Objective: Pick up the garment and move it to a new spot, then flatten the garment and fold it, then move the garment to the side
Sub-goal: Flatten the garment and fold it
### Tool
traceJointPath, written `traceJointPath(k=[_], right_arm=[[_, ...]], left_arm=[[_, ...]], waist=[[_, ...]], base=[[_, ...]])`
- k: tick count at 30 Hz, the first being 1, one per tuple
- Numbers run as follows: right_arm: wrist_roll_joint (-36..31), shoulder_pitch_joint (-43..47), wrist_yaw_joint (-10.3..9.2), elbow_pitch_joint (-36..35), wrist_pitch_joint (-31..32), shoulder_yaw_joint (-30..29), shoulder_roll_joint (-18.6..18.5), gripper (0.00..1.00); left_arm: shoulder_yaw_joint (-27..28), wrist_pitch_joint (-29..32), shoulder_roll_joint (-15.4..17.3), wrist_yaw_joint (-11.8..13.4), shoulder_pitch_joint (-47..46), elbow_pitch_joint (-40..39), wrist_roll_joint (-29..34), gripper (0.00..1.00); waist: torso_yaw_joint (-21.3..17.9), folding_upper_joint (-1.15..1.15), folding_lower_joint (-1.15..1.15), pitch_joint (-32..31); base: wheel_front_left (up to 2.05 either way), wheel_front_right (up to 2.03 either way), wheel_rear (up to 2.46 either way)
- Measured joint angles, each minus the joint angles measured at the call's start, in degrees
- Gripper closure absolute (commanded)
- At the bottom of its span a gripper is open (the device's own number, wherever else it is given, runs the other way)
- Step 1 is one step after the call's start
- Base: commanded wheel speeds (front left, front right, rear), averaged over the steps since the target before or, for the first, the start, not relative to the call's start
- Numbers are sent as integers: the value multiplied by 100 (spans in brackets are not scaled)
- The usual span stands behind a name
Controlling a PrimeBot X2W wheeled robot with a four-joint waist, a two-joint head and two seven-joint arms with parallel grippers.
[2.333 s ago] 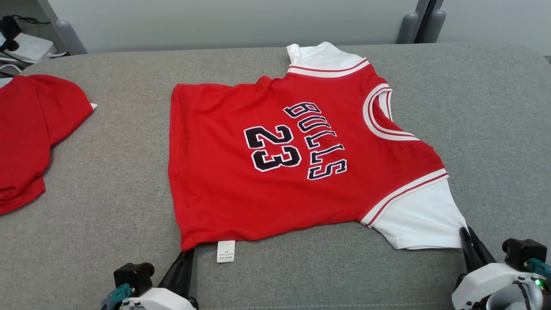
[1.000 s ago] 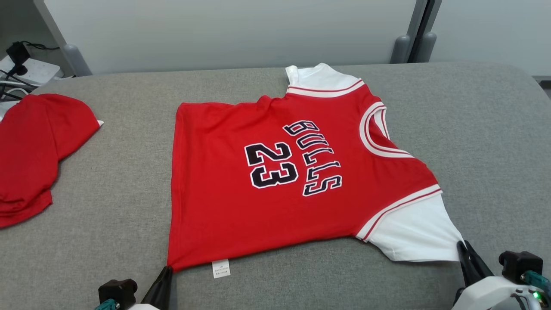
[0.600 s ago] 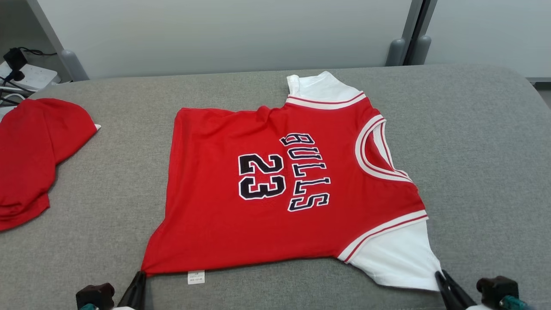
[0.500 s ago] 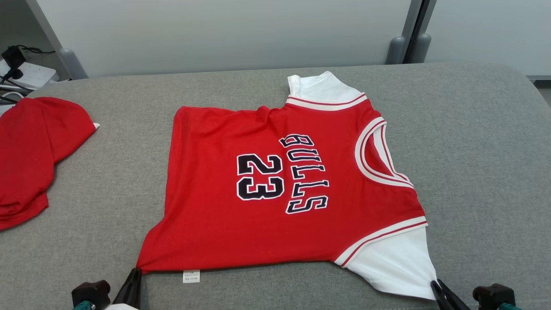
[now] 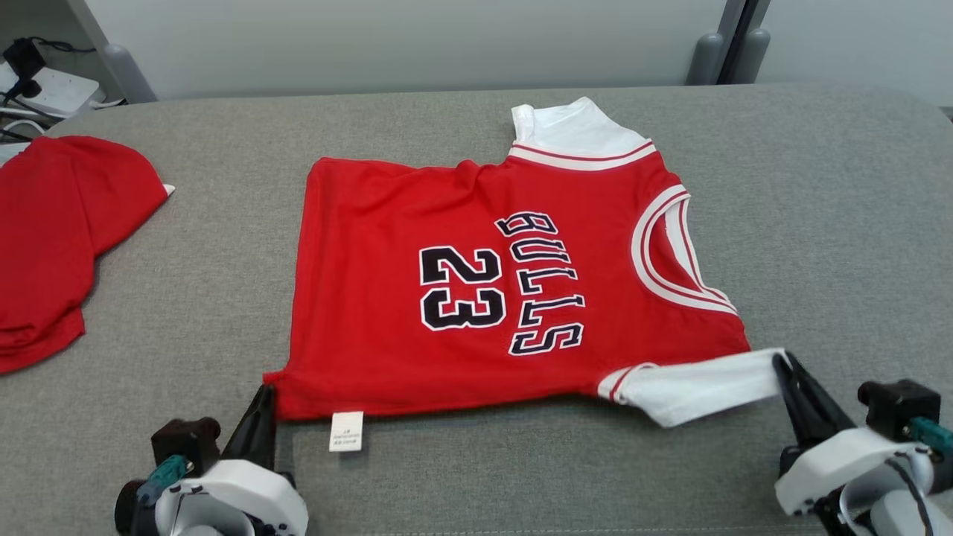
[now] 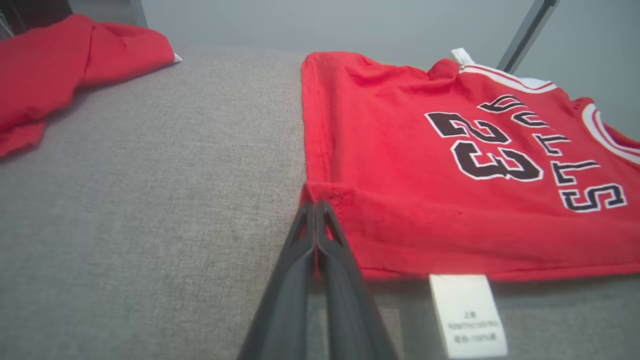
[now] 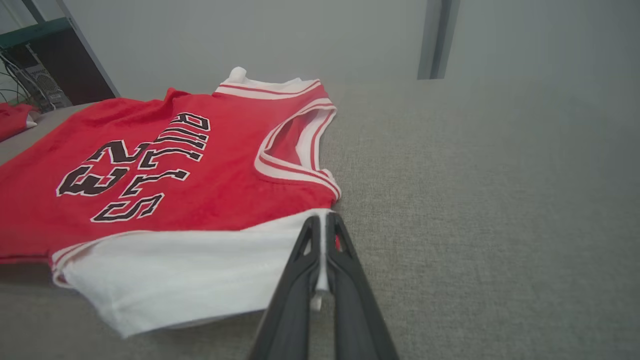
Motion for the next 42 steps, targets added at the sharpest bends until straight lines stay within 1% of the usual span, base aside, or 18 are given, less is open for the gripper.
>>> traceJointPath(k=[3, 10, 17, 22, 29, 30, 31, 32, 33, 36, 39, 42], right_arm=[[-129, -364, 0, 86, 0, -154, -5, 100], [-345, -1189, 0, 688, 0, -350, 26, 100], [-466, -1878, 0, 1212, 0, -335, 49, 100], [-500, -2301, 0, 1521, 0, -276, 79, 100], [-560, -2760, 0, 1807, 0, -176, 131, 100], [-559, -2816, 0, 1906, 0, -174, 166, 61], [-560, -2855, 0, 1948, 0, -165, 191, 0], [-560, -2883, 0, 1940, 0, -179, 209, 0], [-564, -2924, 0, 1929, 0, -212, 218, 0], [-679, -2955, 0, 1726, 0, -509, 203, 0], [-820, -2889, 0, 1478, 0, -860, 190, 0], [-860, -2556, 0, 1178, -1, -1079, 218, 0]], left_arm=[[-242, 1, -12, -3, -175, -12, -11, 100], [-603, 1, 25, -3, -692, 97, -38, 100], [-769, 0, 33, -3, -1326, 269, -24, 100], [-781, 0, 55, -3, -1659, 433, -12, 100], [-806, 0, 86, -3, -2120, 598, 200, 100], [-816, 0, 83, -3, -2163, 676, 201, 92], [-808, 0, 86, -4, -2193, 712, 202, 56], [-771, 0, 86, -3, -2213, 708, 220, 21], [-715, 0, 81, 2, -2236, 695, 230, 0], [-530, -1, 73, 134, -2269, 517, 286, 0], [-427, -1, 26, 146, -2225, 392, 332, 0], [-397, -26, -67, 174, -1993, 260, 338, 0]], waist=[[72, 0, 0, 94], [208, 0, 0, 375], [324, 0, 0, 718], [363, 0, 0, 950], [402, 0, 0, 1200], [403, 0, 0, 1223], [403, 0, 0, 1244], [401, 0, 0, 1264], [399, 0, 0, 1280], [396, 0, 0, 1262], [394, 0, 0, 1188], [396, 0, 0, 1067]], base=[[0, 0, 0], [0, 0, 0], [0, 0, 0], [0, 0, 0], [0, 0, 0], [0, 0, 0], [0, 0, 0], [0, 0, 0], [0, 0, 0], [0, 0, 0], [0, 0, 0], [0, 0, 0]])
